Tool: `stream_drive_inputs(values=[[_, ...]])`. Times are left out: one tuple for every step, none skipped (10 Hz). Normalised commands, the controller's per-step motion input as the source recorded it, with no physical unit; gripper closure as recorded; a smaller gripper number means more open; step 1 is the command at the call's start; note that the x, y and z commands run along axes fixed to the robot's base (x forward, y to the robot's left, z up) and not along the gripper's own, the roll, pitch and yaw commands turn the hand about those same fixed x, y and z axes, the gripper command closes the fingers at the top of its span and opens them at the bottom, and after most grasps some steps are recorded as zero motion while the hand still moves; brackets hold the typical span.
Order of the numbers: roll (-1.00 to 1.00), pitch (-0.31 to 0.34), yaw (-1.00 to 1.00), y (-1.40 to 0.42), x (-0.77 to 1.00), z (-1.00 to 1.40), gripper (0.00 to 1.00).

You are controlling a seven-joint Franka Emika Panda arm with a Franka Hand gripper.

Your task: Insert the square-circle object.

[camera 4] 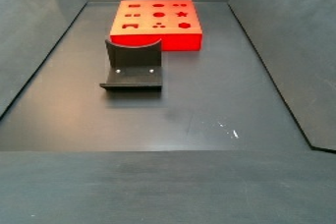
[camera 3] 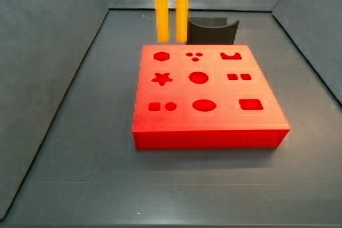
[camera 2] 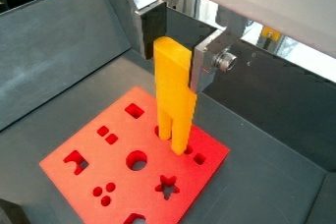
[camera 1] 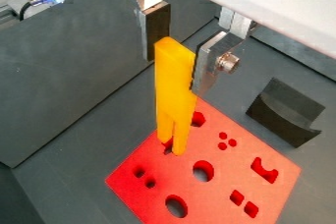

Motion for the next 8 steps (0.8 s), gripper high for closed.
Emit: stream_drive_inputs(values=[[0.16, -0.089, 0.16, -0.45, 0.00, -0.51, 1.00], [0.25, -0.080, 0.29, -0.57, 0.00, -0.53, 1.00], [0.06, -0.106, 0.26, -0.37, 0.00, -0.52, 1.00], [0.02, -0.110, 0.19, -0.27, -0.01, -0.56, 1.00], [0.01, -0.104, 0.11, -0.20, -0.12, -0.52, 1.00], [0.00, -0.131, 0.09, -0.17, -0.13, -0.54, 1.00], [0.01, -0.109, 0.07, -0.15, -0.14, -0.48, 1.00], [0.04, -0.050, 0.00, -0.05, -0.06, -0.25, 1.00]])
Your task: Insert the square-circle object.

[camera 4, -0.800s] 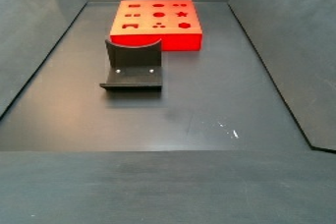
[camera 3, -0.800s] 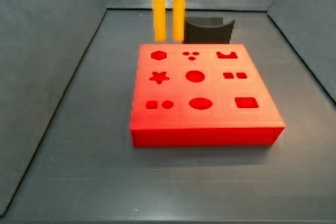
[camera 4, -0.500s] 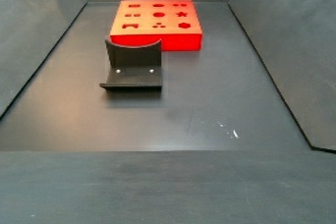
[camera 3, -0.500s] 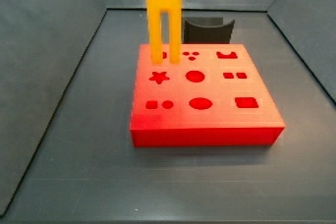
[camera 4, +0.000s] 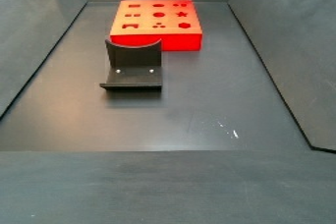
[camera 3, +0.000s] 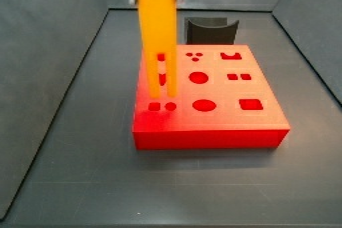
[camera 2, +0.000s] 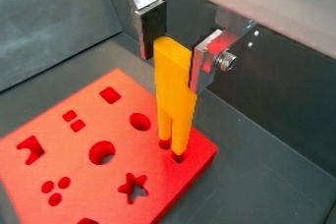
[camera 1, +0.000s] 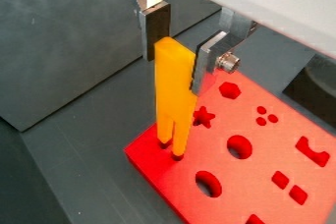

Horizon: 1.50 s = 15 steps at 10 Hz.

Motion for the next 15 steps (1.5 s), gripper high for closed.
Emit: stream_drive_inputs(values=[[0.06, 0.000, 0.00, -0.05, 0.00, -0.11, 1.00], [0.01, -0.033, 0.03, -0.01, 0.10, -0.12, 1.00], [0.03, -0.041, 0.08, -0.02, 0.20, -0.15, 1.00], [0.07, -0.023, 0.09, 0.00, 0.15, -0.17, 1.00], [0.13, -0.009, 0.09, 0.00, 0.06, -0.17, 1.00], [0.13, -0.026, 0.09, 0.00, 0.02, -0.22, 1.00], [0.16, -0.021, 0.09, 0.00, 0.01, -0.22, 1.00], [0.19, -0.010, 0.08, 0.00, 0.01, -0.18, 1.00], [0.20, -0.009, 0.08, -0.02, 0.01, -0.18, 1.00], [0.11, -0.019, 0.06, -0.19, 0.01, -0.09, 1.00], [0.17, 0.000, 0.08, -0.29, 0.03, 0.00, 1.00], [0.18, 0.000, 0.08, -0.29, 0.04, 0.00, 1.00], [0.21, 0.000, 0.08, -0.14, 0.06, -0.11, 1.00], [0.21, -0.019, 0.07, 0.00, 0.13, -0.15, 1.00], [0.17, 0.000, 0.07, 0.00, 0.20, -0.02, 1.00]])
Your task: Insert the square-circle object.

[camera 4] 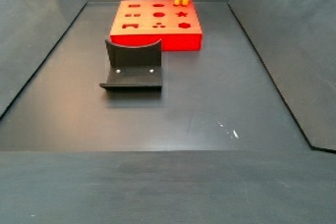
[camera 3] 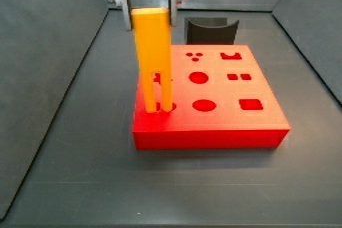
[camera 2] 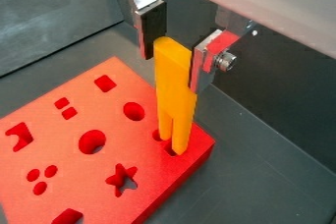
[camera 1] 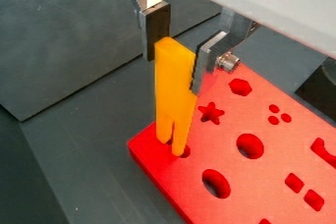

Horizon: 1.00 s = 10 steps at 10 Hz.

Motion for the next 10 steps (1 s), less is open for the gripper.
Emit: stream_drive_inputs(values=[[0.16, 0.000, 0.03, 0.00, 0.15, -0.02, 1.00], [0.17, 0.000, 0.03, 0.00, 0.19, 0.00, 1.00], [0.16, 0.000, 0.00, -0.06, 0.00, -0.06, 1.00], [0.17, 0.000, 0.00, -0.05, 0.00, -0.11, 1.00], [0.15, 0.000, 0.00, -0.03, 0.00, -0.12, 1.00], [0.15, 0.000, 0.00, -0.04, 0.00, -0.04, 1.00], [0.04, 0.000, 0.00, -0.03, 0.00, 0.00, 1.00], [0.06, -0.044, 0.00, -0.07, 0.07, -0.29, 1.00], [0.00, -0.061, 0.00, 0.00, 0.14, -0.37, 1.00], [0.01, -0.051, 0.00, 0.00, 0.21, -0.41, 1.00]])
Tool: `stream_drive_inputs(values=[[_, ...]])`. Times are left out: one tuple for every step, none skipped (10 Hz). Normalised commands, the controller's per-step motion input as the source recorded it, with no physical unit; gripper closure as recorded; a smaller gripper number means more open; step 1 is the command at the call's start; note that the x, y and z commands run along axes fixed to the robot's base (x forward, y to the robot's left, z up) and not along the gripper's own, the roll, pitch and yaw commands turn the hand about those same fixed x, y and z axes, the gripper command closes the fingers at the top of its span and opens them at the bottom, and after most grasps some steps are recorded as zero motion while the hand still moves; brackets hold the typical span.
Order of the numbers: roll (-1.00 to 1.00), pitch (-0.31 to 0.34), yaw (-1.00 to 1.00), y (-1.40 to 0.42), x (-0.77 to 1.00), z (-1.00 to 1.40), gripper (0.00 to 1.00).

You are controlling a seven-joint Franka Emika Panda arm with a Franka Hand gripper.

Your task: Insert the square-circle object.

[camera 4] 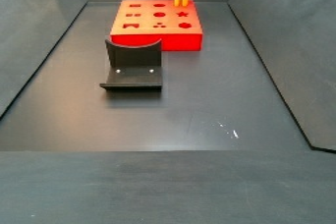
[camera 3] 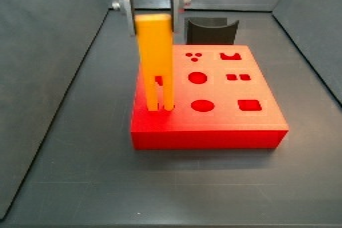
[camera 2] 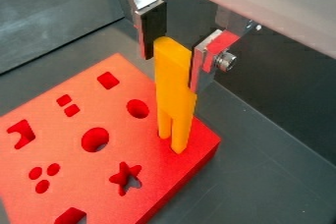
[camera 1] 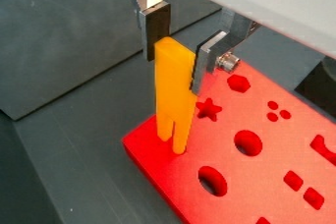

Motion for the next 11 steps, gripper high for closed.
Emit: stream_drive_inputs(values=[[0.06, -0.030, 0.00, 0.00, 0.20, -0.43, 1.00], [0.11, 0.000, 0.00, 0.00, 0.23, -0.49, 1.00], [0.11, 0.000, -0.03, -0.04, 0.11, -0.49, 1.00], [0.11, 0.000, -0.04, -0.03, 0.00, -0.53, 1.00], [0.10, 0.000, -0.03, -0.07, 0.00, -0.42, 1.00], [0.14, 0.000, -0.03, -0.12, 0.00, -0.41, 1.00], [0.13, 0.000, -0.04, -0.16, 0.01, -0.44, 1.00], [0.13, 0.000, -0.05, -0.15, 0.00, -0.47, 1.00], [0.12, -0.001, -0.05, -0.19, 0.01, -0.52, 1.00], [0.09, -0.006, 0.00, -0.09, 0.00, -0.36, 1.00], [0.00, 0.000, 0.00, 0.00, 0.00, 0.00, 1.00]])
